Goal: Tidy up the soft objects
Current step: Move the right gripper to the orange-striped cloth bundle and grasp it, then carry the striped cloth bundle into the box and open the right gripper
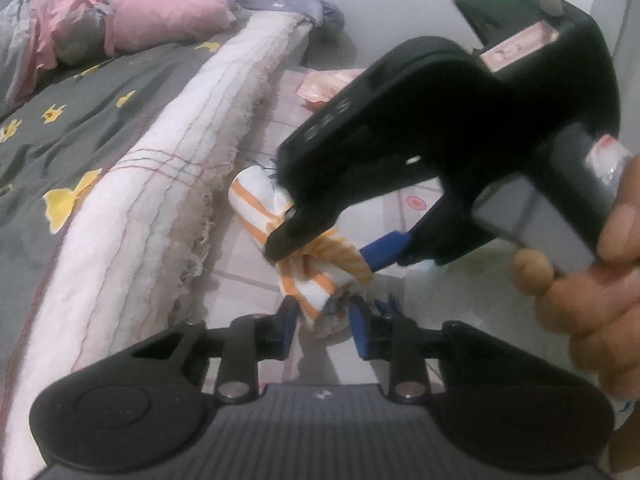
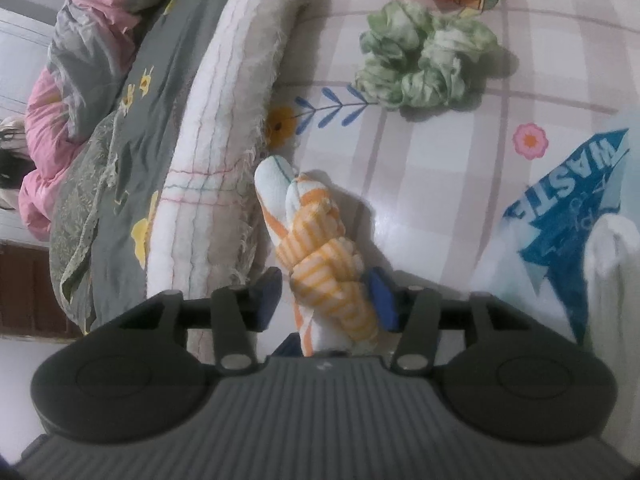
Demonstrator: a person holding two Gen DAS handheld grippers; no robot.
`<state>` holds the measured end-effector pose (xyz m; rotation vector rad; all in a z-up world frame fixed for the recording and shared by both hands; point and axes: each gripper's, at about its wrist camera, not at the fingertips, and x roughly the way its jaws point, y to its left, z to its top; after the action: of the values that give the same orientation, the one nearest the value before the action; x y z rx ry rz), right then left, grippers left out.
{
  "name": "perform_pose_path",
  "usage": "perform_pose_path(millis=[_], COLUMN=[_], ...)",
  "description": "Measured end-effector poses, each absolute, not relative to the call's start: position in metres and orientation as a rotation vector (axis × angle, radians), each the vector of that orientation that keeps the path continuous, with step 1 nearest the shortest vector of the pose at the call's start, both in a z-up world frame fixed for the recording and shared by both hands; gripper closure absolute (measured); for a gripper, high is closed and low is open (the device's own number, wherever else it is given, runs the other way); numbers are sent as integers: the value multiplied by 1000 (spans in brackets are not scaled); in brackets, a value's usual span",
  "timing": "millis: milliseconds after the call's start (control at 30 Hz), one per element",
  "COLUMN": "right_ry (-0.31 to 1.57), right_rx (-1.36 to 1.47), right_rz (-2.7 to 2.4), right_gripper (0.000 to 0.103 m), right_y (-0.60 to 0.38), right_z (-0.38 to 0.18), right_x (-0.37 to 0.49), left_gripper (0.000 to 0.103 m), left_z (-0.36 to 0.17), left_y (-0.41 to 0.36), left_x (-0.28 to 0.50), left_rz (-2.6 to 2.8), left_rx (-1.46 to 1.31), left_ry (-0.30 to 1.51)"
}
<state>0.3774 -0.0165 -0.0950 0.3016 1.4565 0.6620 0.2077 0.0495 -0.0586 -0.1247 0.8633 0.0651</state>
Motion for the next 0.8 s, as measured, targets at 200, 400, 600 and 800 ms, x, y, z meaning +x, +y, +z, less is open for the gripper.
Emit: perform_pose_path(millis=[200,400,600,800], right_ry=[1438,1404,1317,1191], right_rx=[277,320,366,454], right_rz=[669,711,790,838], right_gripper=[65,68,68,68], right_y=[-11,-23,-50,-117], right_z=[-95,-80,-41,6], right_x=[374,366,343,305], left_gripper=[71,73,73,73], left_z=[-55,-34,3,41], left_y=[55,52,34,-18], left_x=[213,194,161,122], left_rz=[64,47,22,-100], left_rx=[-117,-104,-87,-8], left_ry=[850,794,699,601])
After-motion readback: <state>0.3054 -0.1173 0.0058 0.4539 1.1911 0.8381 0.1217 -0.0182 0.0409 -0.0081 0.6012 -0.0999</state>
